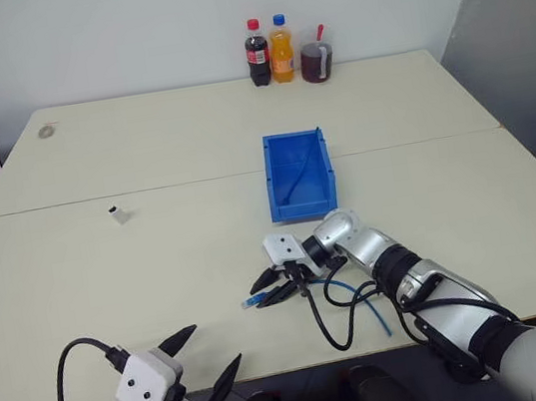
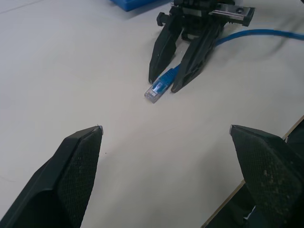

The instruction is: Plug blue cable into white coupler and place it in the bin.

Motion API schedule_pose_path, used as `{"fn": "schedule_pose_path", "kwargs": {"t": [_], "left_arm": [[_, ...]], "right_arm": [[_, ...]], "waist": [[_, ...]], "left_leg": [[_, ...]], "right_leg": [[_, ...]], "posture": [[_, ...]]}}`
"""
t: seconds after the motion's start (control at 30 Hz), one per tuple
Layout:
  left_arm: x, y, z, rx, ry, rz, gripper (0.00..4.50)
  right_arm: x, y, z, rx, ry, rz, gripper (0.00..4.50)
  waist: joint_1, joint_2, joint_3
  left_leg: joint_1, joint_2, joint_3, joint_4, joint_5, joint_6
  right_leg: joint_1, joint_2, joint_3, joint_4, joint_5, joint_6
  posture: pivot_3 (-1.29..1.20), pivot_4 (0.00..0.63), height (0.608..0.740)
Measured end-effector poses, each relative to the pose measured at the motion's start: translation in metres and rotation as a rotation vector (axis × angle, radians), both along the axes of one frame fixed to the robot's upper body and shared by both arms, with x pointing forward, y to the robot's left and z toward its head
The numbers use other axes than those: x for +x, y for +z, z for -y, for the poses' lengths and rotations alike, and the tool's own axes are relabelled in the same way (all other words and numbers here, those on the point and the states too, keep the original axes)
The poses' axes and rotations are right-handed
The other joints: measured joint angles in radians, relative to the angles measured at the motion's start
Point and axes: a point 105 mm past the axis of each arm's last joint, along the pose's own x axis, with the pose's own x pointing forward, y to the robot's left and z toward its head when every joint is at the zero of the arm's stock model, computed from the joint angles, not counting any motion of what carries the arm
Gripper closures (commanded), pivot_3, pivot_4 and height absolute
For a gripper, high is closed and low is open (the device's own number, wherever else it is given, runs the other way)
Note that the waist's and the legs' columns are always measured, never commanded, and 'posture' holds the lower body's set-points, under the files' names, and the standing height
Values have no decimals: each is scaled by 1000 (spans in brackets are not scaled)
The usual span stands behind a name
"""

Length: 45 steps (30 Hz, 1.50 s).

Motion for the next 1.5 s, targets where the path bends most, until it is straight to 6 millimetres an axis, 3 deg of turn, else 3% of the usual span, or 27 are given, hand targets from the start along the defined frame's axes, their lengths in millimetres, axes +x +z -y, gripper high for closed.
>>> {"fn": "schedule_pose_path", "kwargs": {"t": [0.13, 0.27, 0.4, 0.5, 0.63, 0.83, 1.0, 1.3, 1.5], "left_arm": [[9, 1, -1, 3, -27, 10, 0], [21, 4, -3, 25, -74, 17, 0], [41, 7, -12, 92, -174, 9, 0], [54, 3, -21, 153, -228, -18, 0], [71, -4, -9, 204, -424, -29, 0], [95, -13, 19, 209, -667, -40, 0], [105, -15, 19, 216, -727, -45, 0], [111, -20, 15, 216, -810, -75, 1760], [111, -21, 13, 216, -816, -78, 3049]], "right_arm": [[0, 0, 2, 14, -21, -16, 1465], [2, 4, 18, 43, -102, -53, 528], [-7, 20, 62, 66, -240, -108, 528], [-19, 42, 77, 89, -279, -105, 528], [-38, 70, 91, 133, -349, -100, 528], [-47, 62, 107, 98, -496, -135, 528], [-47, 65, 109, 111, -550, -141, 528], [-52, 67, 123, 103, -641, -140, 513], [-55, 68, 122, 112, -653, -142, 513]], "waist": [[0, 0, 0], [15, 1, 0], [42, 3, 1], [41, 3, 2], [37, 3, 2], [46, 4, 2], [37, 3, 2], [38, 3, 1], [38, 4, 1]], "left_leg": [[1, 1, 0, 0, 0, 0], [0, 0, 0, 0, 0, 0], [-7, -2, -1, 0, 0, -1], [-7, -1, 1, -1, -1, -2], [-8, -1, 3, -2, -1, -2], [-8, -2, 3, -1, -1, -2], [-8, -1, 3, -1, -1, -2], [-6, -1, 3, 0, -1, -2], [-5, -1, 1, 0, -1, -2]], "right_leg": [[0, 1, 0, 0, 1, -1], [0, 1, 0, 0, 1, -1], [-4, 2, -3, -1, 3, 6], [-6, 3, -2, -2, 3, 7], [-7, 3, -4, -2, 3, 6], [-7, 8, -4, -1, 2, 5], [-7, 9, -3, -1, 3, 6], [-5, 9, -3, -1, 3, 7], [-3, 9, -4, 0, 3, 7]], "posture": [[0, 150, 740], [0, 150, 740], [0, 150, 740], [0, 150, 740], [0, 150, 740], [0, 150, 740], [0, 150, 740], [0, 150, 740], [0, 150, 740]]}}
